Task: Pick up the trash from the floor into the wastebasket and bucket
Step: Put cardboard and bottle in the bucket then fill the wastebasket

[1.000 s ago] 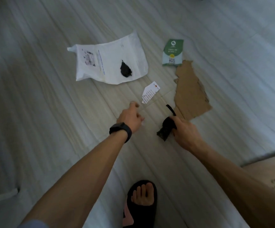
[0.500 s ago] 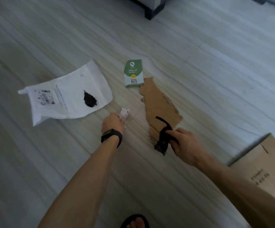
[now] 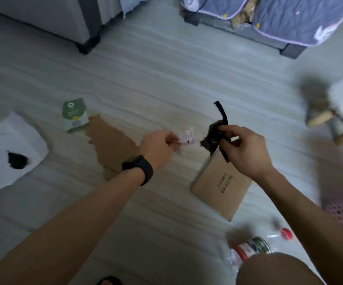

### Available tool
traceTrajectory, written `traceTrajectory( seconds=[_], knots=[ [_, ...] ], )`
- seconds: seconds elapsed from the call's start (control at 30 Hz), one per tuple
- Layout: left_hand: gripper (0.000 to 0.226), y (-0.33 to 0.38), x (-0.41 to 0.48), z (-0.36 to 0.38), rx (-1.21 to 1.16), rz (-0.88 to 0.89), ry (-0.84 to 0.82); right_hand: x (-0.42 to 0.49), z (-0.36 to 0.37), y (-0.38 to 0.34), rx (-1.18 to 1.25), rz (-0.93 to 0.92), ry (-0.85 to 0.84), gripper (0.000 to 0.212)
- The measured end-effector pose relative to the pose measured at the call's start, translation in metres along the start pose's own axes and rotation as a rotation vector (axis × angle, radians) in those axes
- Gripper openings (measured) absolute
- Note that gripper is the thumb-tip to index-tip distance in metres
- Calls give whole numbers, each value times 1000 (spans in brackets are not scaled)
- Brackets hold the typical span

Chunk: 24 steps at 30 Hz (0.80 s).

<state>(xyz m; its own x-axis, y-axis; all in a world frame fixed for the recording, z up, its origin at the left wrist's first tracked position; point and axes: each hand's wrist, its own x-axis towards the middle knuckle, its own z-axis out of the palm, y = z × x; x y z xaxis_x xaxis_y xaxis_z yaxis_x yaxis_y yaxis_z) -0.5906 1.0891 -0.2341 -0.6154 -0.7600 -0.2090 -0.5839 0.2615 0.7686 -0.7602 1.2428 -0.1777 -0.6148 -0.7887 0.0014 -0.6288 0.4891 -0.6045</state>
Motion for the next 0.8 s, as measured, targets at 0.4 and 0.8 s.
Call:
traceTrajectory(
  seconds=[0.4,0.8],
  knots=[
    [12,274,-41,215,-35,599,-309,-155,-204,200,21,386,782,34],
    [30,358,-113,407,348,978,-387,-236,-274,332,-253,652,697,44]
  ],
)
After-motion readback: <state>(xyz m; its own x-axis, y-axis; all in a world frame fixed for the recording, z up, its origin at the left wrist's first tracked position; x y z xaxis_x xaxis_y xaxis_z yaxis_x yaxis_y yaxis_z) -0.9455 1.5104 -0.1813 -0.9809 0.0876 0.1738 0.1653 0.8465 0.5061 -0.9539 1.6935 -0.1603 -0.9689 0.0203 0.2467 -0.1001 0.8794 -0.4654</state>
